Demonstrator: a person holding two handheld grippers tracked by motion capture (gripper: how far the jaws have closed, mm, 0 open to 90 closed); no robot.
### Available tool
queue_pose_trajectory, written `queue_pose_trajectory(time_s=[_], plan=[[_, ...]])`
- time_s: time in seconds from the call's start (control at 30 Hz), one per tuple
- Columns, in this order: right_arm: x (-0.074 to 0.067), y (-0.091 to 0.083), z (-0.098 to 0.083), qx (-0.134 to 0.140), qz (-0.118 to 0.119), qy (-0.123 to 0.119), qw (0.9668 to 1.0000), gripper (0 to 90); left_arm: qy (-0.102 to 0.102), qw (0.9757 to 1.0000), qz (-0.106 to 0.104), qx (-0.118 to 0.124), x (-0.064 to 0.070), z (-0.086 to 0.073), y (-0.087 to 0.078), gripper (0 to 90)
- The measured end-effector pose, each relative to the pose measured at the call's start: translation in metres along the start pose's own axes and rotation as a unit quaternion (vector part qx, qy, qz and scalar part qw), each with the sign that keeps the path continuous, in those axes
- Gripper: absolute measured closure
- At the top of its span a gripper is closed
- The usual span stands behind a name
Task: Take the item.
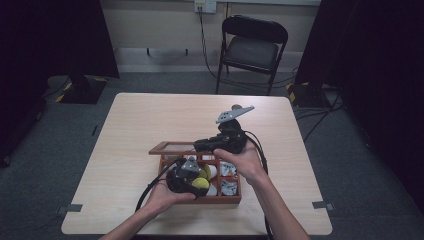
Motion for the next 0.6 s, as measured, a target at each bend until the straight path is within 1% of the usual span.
queue_pose_trajectory(time_s=[0.1, 0.13, 0.2, 0.23, 0.3, 0.33, 0.37, 0.4, 0.43, 0.47, 0.5, 0.53, 0.6], plan=[[0.0000, -0.0001, 0.0000, 0.000, 0.000, 0.000, 1.0000, 81.8, -0.002, 1.0000, 0.001, -0.009, -0.0004, -0.0005, 0.0016, 30.9], [-0.0002, -0.0001, 0.0000, -0.001, 0.000, 0.001, 1.0000, 81.8, -0.012, 0.9999, -0.002, -0.003, 0.0010, -0.0007, 0.0026, 30.9], [-0.0002, -0.0001, 0.0000, -0.001, 0.000, 0.001, 1.0000, 81.8, -0.014, 0.9999, -0.004, -0.005, 0.0007, -0.0005, 0.0033, 31.1], [-0.0002, -0.0001, 0.0000, -0.001, 0.000, 0.001, 1.0000, 81.8, -0.013, 0.9999, -0.006, -0.010, -0.0003, -0.0003, 0.0031, 31.1], [-0.0001, -0.0001, 0.0000, -0.001, 0.000, 0.001, 1.0000, 81.8, -0.021, 0.9997, -0.005, -0.015, -0.0005, -0.0009, 0.0043, 31.2], [-0.0001, -0.0001, 0.0000, -0.001, 0.000, 0.001, 1.0000, 81.8, -0.010, 0.9996, 0.004, -0.026, -0.0023, -0.0008, 0.0046, 31.2], [-0.0001, -0.0001, 0.0000, -0.001, 0.000, 0.001, 1.0000, 81.8, -0.014, 0.9996, 0.002, -0.026, -0.0014, -0.0010, 0.0053, 32.1], [-0.0001, -0.0001, 0.0000, -0.001, 0.000, 0.001, 1.0000, 81.8, -0.012, 0.9996, 0.002, -0.026, -0.0011, -0.0010, 0.0054, 33.8], [-0.0002, -0.0001, 0.0000, -0.001, 0.000, 0.001, 1.0000, 81.8, -0.017, 0.9996, -0.001, -0.022, 0.0001, -0.0009, 0.0060, 35.2], [-0.0002, -0.0001, -0.0001, -0.001, 0.000, 0.002, 1.0000, 81.8, -0.013, 0.9996, 0.003, -0.026, -0.0007, -0.0008, 0.0059, 35.4], [-0.0001, -0.0001, 0.0000, -0.001, 0.000, 0.001, 1.0000, 81.8, -0.021, 0.9995, 0.004, -0.023, 0.0006, -0.0010, 0.0070, 37.0], [-0.0001, -0.0001, 0.0000, -0.001, 0.000, 0.001, 1.0000, 81.8, -0.013, 0.9995, 0.007, -0.028, 0.0001, -0.0009, 0.0065, 37.0], [-0.0001, -0.0001, 0.0000, -0.001, 0.000, 0.001, 1.0000, 81.8, -0.013, 0.9996, 0.010, -0.024, 0.0012, -0.0009, 0.0065, 37.7]])
Point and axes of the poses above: each handheld gripper's, and its own axes: y roughly forward along the jaws, z roughly out of its top, x roughly to its right, the point moved 1 cm from there along y, roughly forward along the jaws, and after that the axes turned 7 degrees about -y, right-handed, at the moved point
